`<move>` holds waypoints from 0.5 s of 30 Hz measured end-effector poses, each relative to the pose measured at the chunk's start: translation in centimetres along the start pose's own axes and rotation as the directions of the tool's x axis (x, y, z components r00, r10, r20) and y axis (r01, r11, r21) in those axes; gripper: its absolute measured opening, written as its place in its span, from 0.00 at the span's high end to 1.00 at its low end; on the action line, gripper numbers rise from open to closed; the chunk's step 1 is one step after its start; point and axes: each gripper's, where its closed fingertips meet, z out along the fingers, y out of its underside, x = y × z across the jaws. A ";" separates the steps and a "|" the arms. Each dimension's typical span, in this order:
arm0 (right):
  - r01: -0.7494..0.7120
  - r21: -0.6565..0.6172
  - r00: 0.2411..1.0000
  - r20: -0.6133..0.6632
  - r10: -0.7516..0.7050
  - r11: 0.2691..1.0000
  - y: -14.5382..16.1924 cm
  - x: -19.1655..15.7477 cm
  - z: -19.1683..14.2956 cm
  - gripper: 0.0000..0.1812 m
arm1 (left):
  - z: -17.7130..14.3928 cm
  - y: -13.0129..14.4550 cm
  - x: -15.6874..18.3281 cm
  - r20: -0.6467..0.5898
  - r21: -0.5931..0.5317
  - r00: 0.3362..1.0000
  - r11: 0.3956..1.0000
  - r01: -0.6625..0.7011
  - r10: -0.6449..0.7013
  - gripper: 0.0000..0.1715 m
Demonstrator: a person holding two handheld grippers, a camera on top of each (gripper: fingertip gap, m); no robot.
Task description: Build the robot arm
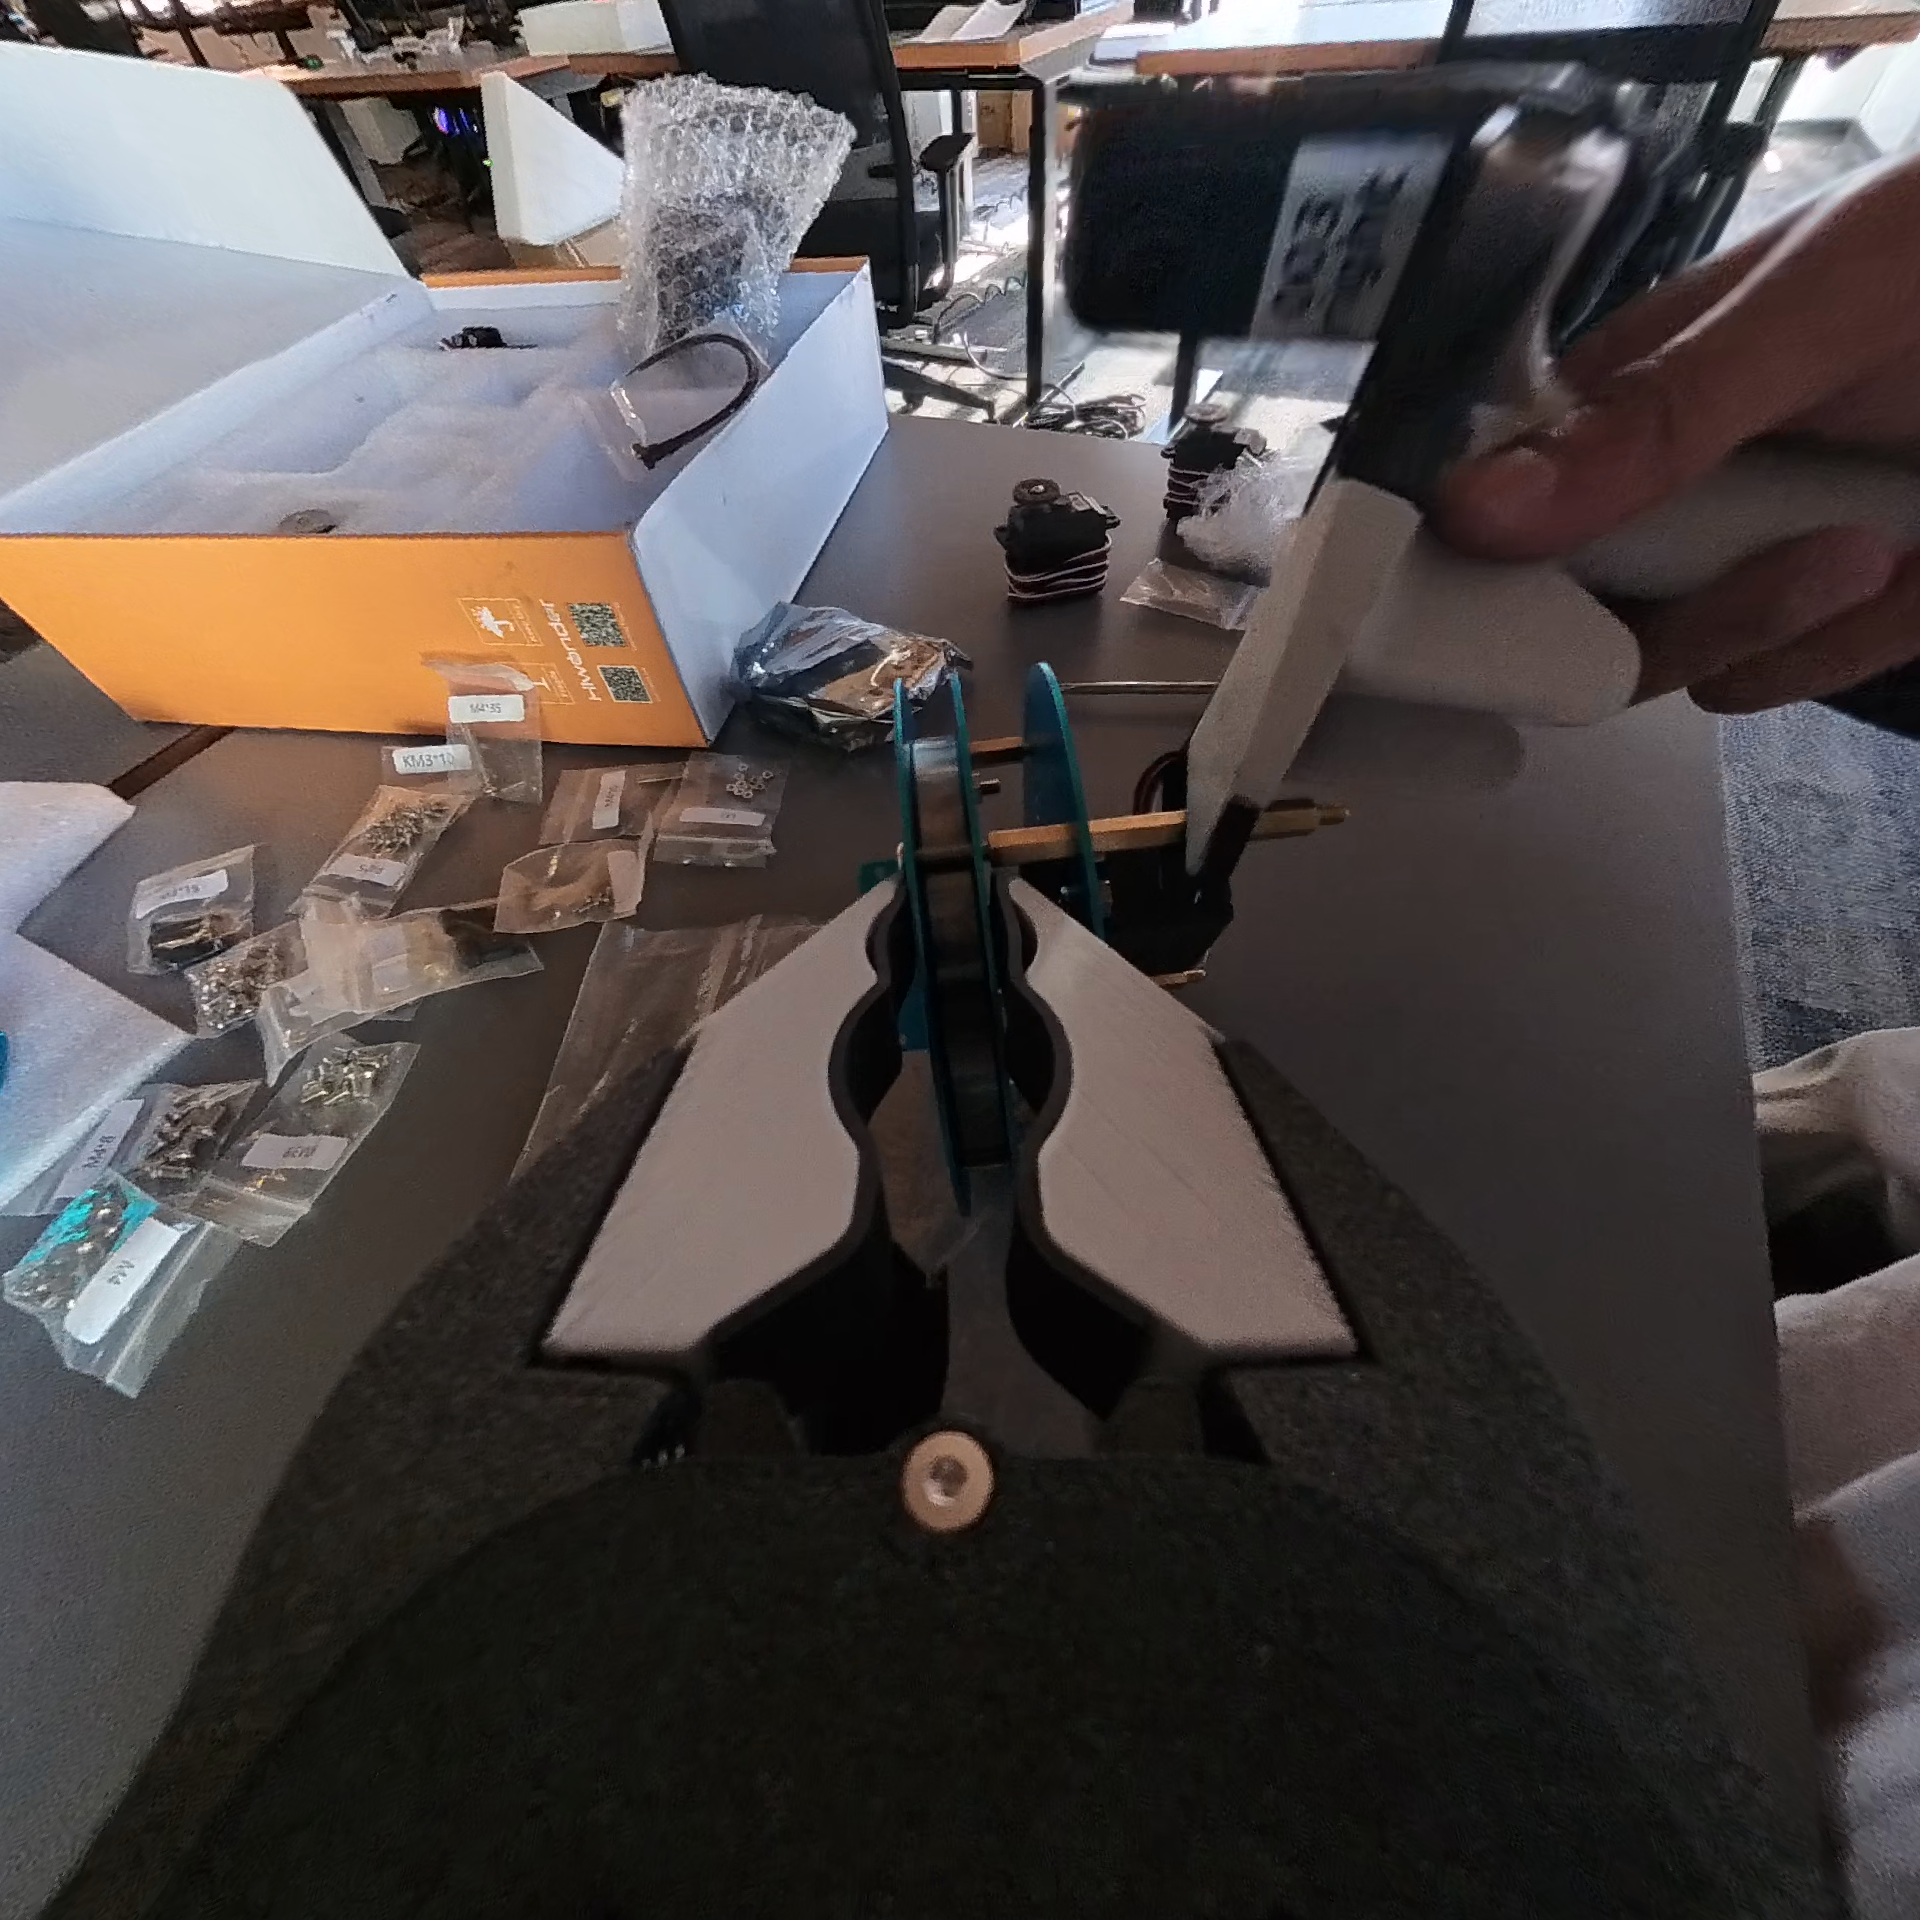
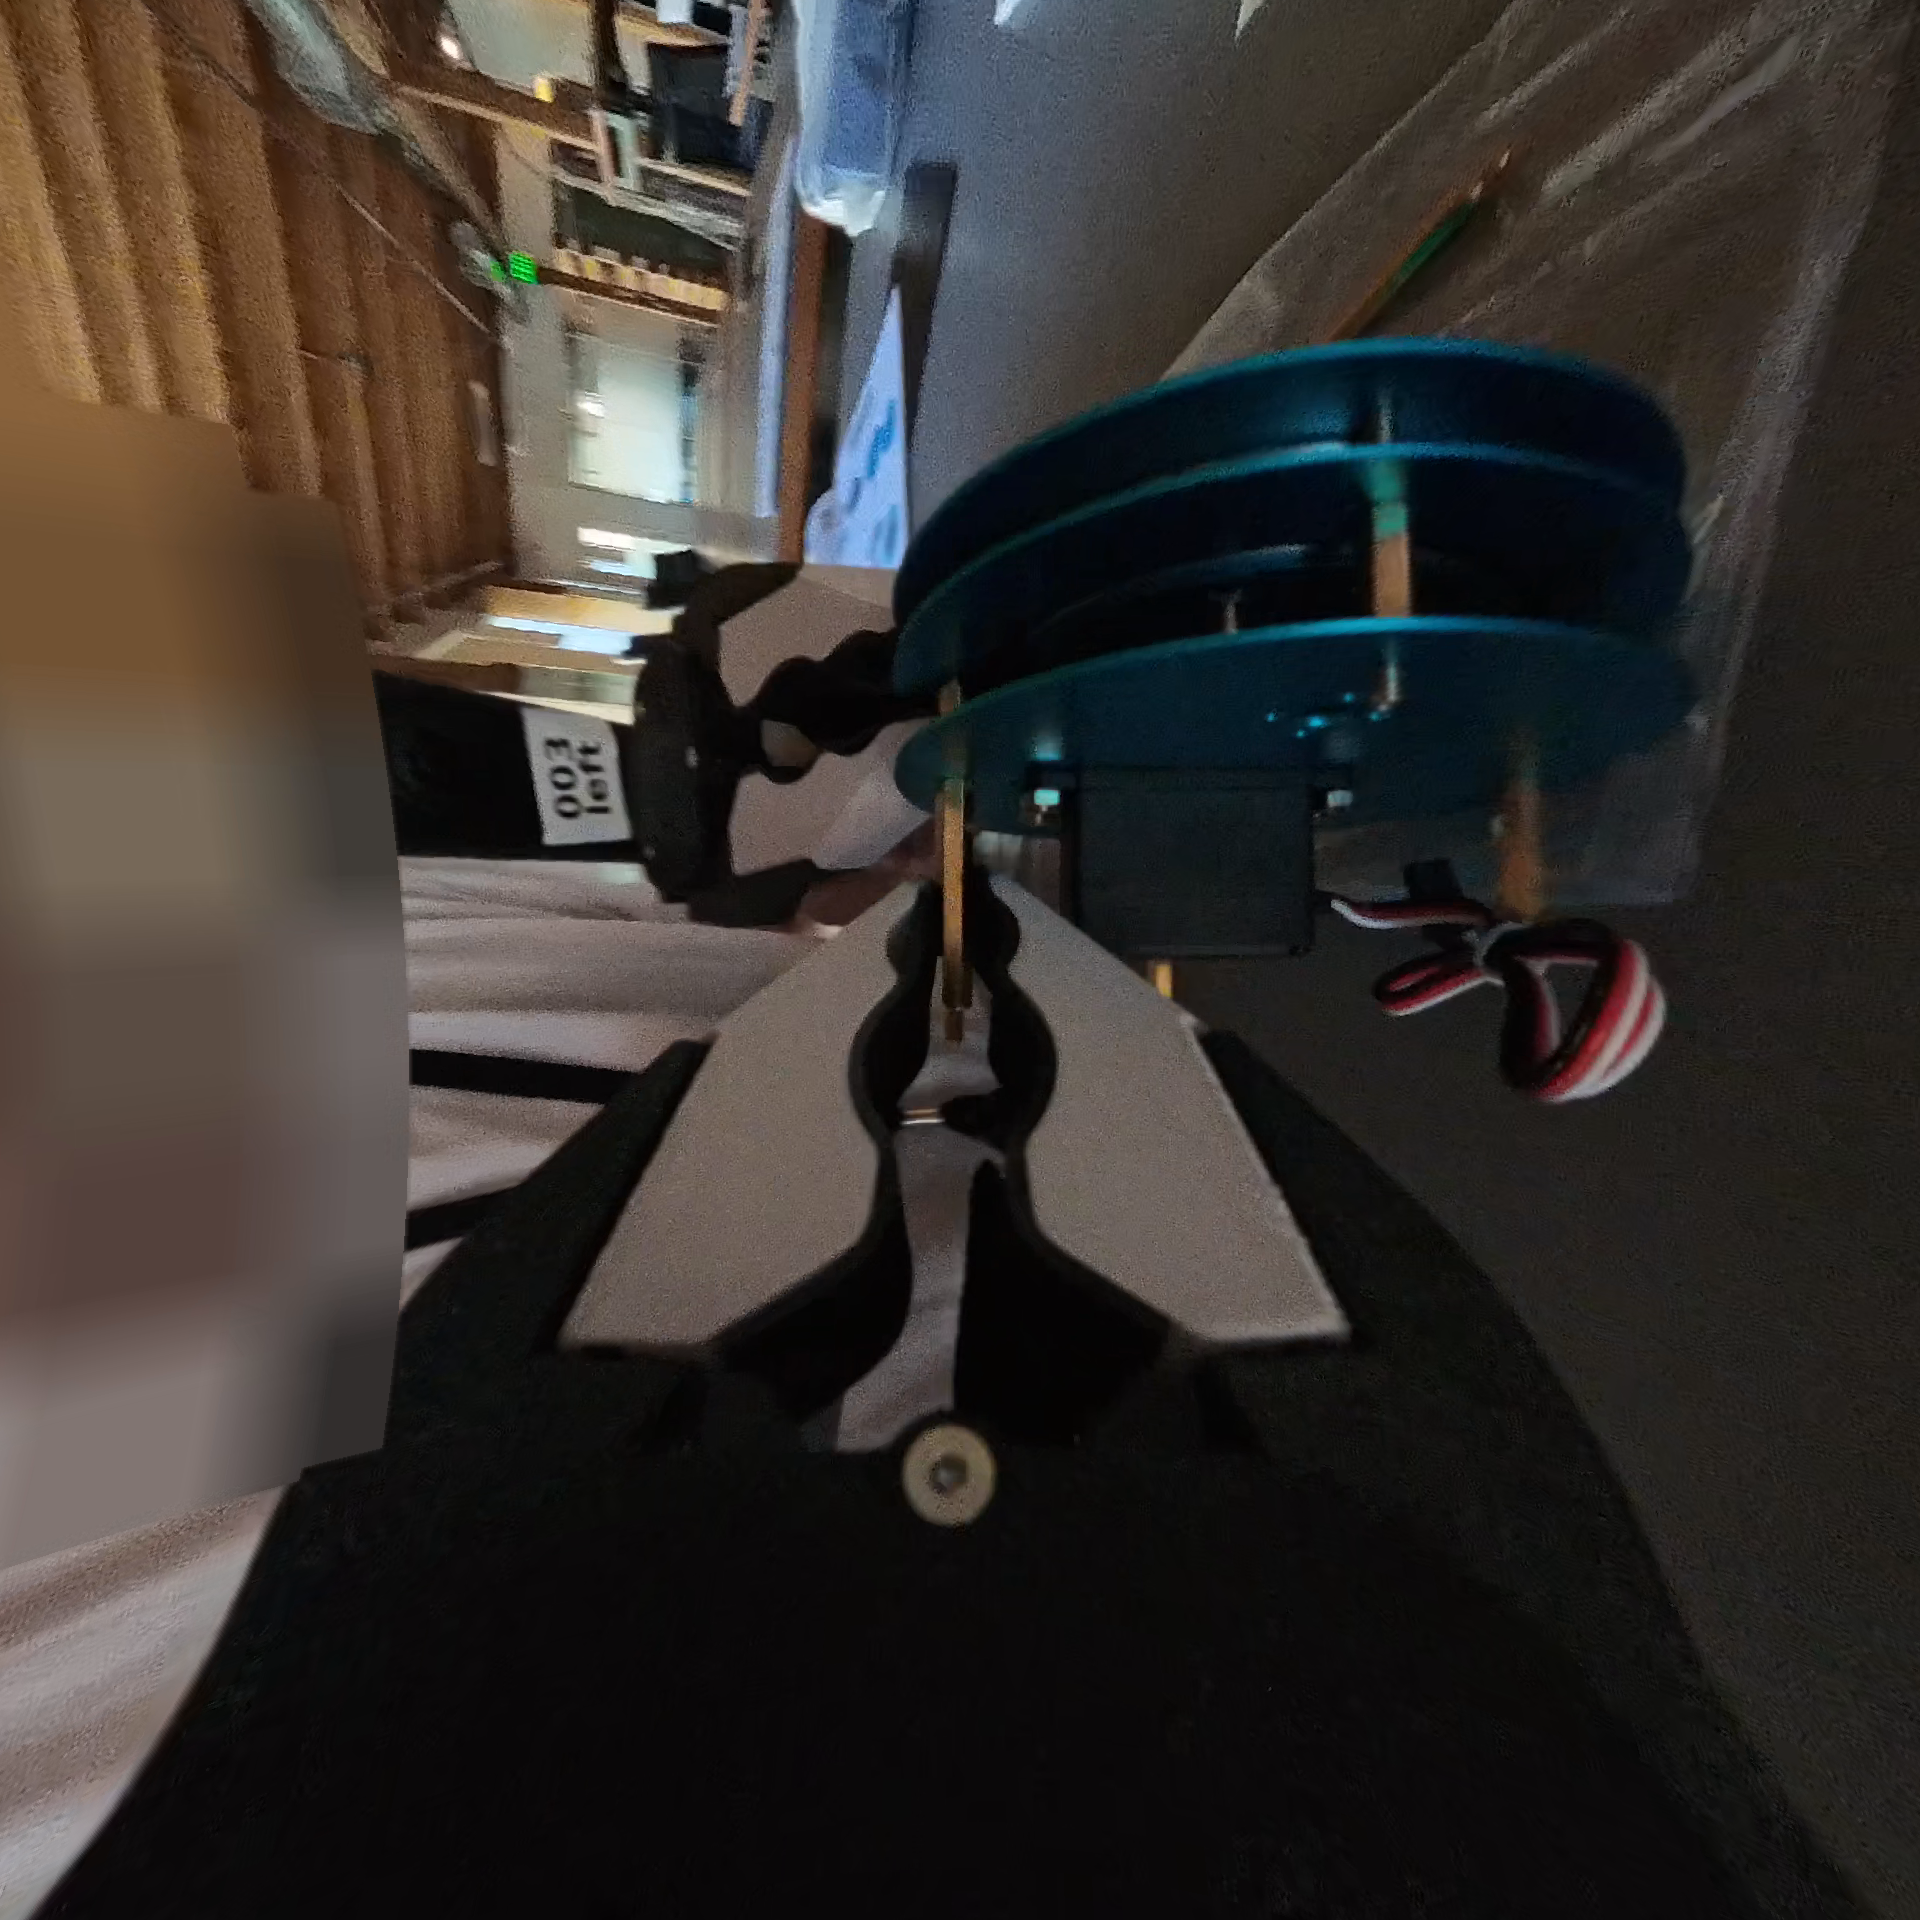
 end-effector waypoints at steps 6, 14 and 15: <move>0.617 -0.335 0.423 -0.622 -0.659 0.713 -0.3 0.8 -0.4 0.88 | 0.1 0.0 -0.2 0.006 -0.008 1.000 1.000 0.006 -0.006 0.93; 0.519 -0.310 0.560 -0.580 -0.591 0.796 -0.6 1.1 -0.6 0.98 | 0.0 0.0 -0.2 0.019 0.006 1.000 1.000 0.001 -0.001 0.93; 0.376 -0.199 0.784 -0.452 -0.425 0.905 -0.2 0.9 -0.6 0.98 | 0.0 0.0 0.1 0.011 0.009 1.000 1.000 -0.001 0.001 0.93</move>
